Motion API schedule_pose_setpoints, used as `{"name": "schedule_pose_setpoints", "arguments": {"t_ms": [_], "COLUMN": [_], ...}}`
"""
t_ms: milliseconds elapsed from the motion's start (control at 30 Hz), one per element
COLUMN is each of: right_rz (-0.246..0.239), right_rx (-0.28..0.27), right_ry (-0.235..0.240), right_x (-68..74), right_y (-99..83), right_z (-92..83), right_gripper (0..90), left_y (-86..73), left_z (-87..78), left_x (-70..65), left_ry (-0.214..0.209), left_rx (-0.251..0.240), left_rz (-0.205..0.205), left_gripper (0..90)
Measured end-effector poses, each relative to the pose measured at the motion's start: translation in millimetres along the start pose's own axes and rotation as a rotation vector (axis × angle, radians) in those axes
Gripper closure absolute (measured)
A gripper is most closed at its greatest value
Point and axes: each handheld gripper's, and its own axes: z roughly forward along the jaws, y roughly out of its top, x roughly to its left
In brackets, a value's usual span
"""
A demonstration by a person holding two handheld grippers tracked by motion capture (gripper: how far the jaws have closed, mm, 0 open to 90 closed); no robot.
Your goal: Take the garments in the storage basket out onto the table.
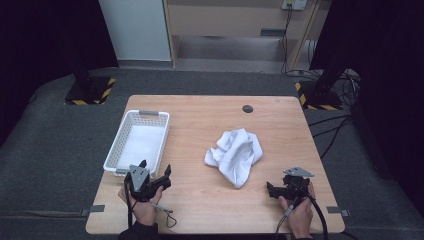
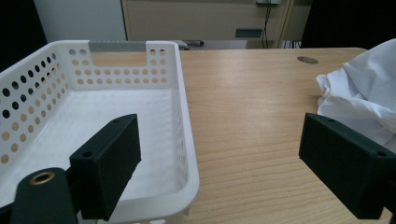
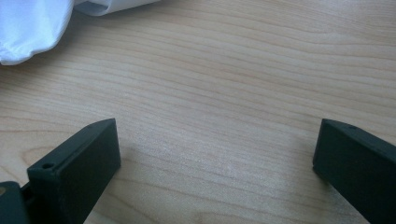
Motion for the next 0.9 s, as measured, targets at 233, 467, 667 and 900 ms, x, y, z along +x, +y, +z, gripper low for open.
{"name": "schedule_pose_setpoints", "arguments": {"t_ms": [233, 467, 667, 900], "right_rz": [0.000, 0.000, 0.000, 0.000], "right_rx": [0.000, 0.000, 0.000, 0.000], "right_ry": [0.000, 0.000, 0.000, 0.000], "right_x": [0.0, 0.0, 0.0, 0.0], "right_y": [0.0, 0.0, 0.0, 0.0], "right_z": [0.0, 0.0, 0.0, 0.0], "right_gripper": [0.7, 0.7, 0.7, 0.7], "left_y": [-0.8, -0.5, -2.2, -4.4], "left_z": [-2.8, -6.9, -11.2, -14.6], "left_x": [2.6, 6.2, 10.5, 14.0], "left_ry": [-0.002, -0.009, 0.001, 0.008], "left_rx": [-0.004, -0.012, -0.020, -0.019], "left_rz": [0.000, 0.002, 0.000, 0.002], "left_gripper": [11.7, 11.4, 11.4, 11.4]}}
